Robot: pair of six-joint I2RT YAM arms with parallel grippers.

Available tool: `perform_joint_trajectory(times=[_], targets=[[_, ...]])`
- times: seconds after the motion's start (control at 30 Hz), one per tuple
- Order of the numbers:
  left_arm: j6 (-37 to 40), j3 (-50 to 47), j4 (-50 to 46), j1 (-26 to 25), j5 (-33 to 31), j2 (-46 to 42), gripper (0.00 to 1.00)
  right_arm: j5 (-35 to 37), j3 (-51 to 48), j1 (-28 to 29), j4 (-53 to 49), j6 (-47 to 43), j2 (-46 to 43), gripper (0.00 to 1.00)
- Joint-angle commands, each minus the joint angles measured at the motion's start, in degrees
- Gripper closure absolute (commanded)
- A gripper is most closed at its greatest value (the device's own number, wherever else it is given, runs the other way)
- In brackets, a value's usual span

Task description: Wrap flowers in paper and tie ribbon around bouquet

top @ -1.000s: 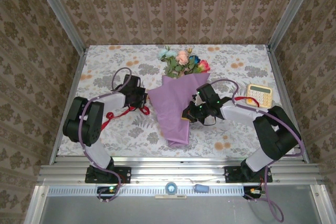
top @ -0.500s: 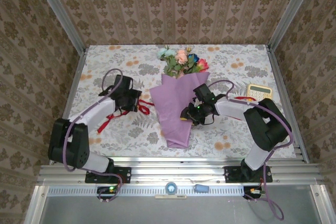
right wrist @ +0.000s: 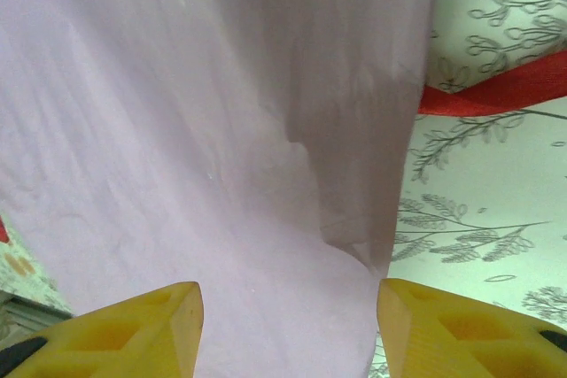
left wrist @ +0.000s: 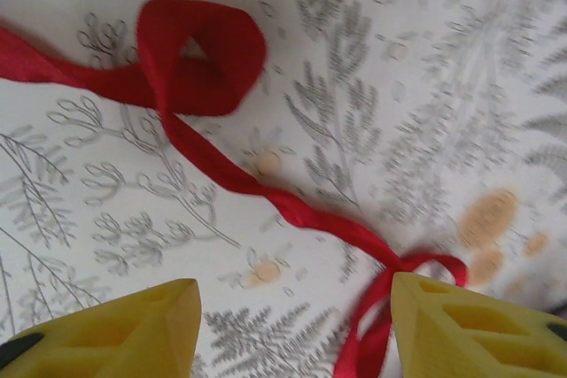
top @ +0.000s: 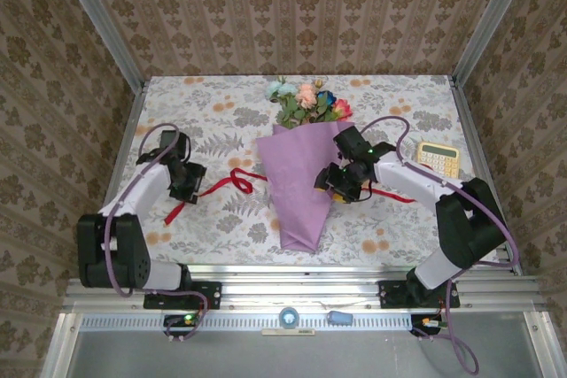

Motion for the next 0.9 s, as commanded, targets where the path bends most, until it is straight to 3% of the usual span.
perform_joint_trajectory(times=[0.0,0.2,0.3,0.57,0.67,0.87], targets=[[2.57,2.33,-3.07,1.78,-2.89,3.42,0.41,1.28,0.33,-0.61,-2.9,-1.43,-0.05,0.45],[5.54,3.37,-6.06,2.86,-7.02,8.1,0.41,-1.92,1.09,0.03,2.36,0.86,3.61,0.53],[5.87,1.94,-4.16,3.56,-7.66,9.4,0.46,-3.34,2.59,1.17,3.98,2.38,6.59,0.58],[9.83,1.21,1.22,4.29,-5.14,14.14,0.91,-2.82,8.09,4.34,3.72,3.0,13.25,0.67],[9.92,-0.32,2.37,4.29,-4.89,11.05,1.0,-2.7,8.39,4.89,3.91,3.34,14.7,0.68],[9.54,-1.46,-0.63,3.81,-5.92,-0.97,1.0,-2.09,9.01,5.53,3.91,3.49,15.86,0.68]])
